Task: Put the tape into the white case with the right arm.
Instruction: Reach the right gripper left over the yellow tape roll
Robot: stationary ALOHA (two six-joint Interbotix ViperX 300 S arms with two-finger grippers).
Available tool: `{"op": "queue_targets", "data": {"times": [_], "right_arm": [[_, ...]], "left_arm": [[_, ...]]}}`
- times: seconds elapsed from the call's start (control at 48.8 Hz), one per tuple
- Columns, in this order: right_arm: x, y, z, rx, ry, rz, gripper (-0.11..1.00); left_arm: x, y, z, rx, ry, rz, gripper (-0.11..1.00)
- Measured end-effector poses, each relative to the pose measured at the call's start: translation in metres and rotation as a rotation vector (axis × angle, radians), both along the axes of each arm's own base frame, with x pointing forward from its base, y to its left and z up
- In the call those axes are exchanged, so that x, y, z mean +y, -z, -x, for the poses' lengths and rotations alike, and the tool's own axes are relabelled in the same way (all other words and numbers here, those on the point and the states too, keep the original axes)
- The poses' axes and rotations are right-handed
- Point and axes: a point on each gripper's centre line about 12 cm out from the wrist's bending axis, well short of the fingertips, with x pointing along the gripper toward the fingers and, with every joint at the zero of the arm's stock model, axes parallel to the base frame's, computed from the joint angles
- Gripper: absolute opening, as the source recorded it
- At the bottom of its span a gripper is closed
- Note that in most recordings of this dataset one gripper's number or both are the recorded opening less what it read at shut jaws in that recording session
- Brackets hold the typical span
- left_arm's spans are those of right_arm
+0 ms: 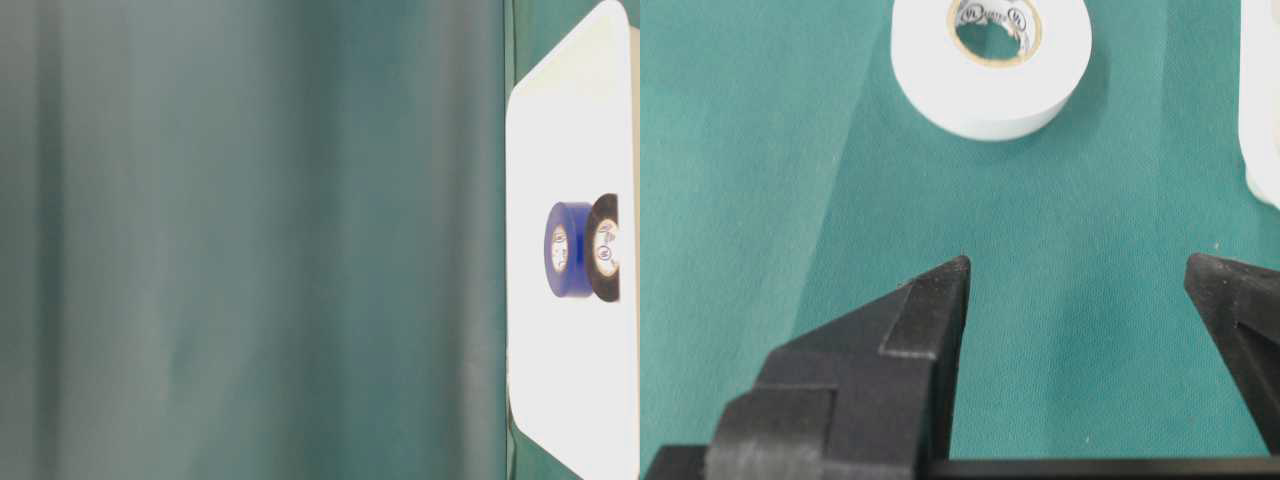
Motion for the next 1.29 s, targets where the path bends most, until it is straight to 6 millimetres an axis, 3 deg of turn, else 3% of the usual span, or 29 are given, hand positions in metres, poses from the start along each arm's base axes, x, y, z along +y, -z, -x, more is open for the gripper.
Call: {"op": "queue_targets", "data": {"times": [0.287,0.553,1.045,1.29], "right_arm": [[0.001,-0.004,-0.032,0.02,0.002,-0.001,0.56],[0.002,-0.008,-0.078,0.025,0.002,-0.001,0.55],[0.005,-0.007,-0.185,-0.012,0.004,-0.005,0.56],[0.006,-0.005,-0.225,-0.041,0.02,-0.027,0.56]], "left_arm": [[0.0,0.0,0.0,-0.002,0.0,0.0,0.0],[0.0,0.0,0.0,-0.002,0.001,0.0,0.0],[0.0,0.0,0.0,-0.002,0.0,0.001,0.0],[0.0,0.0,0.0,-0.002,0.001,0.0,0.0]]}}
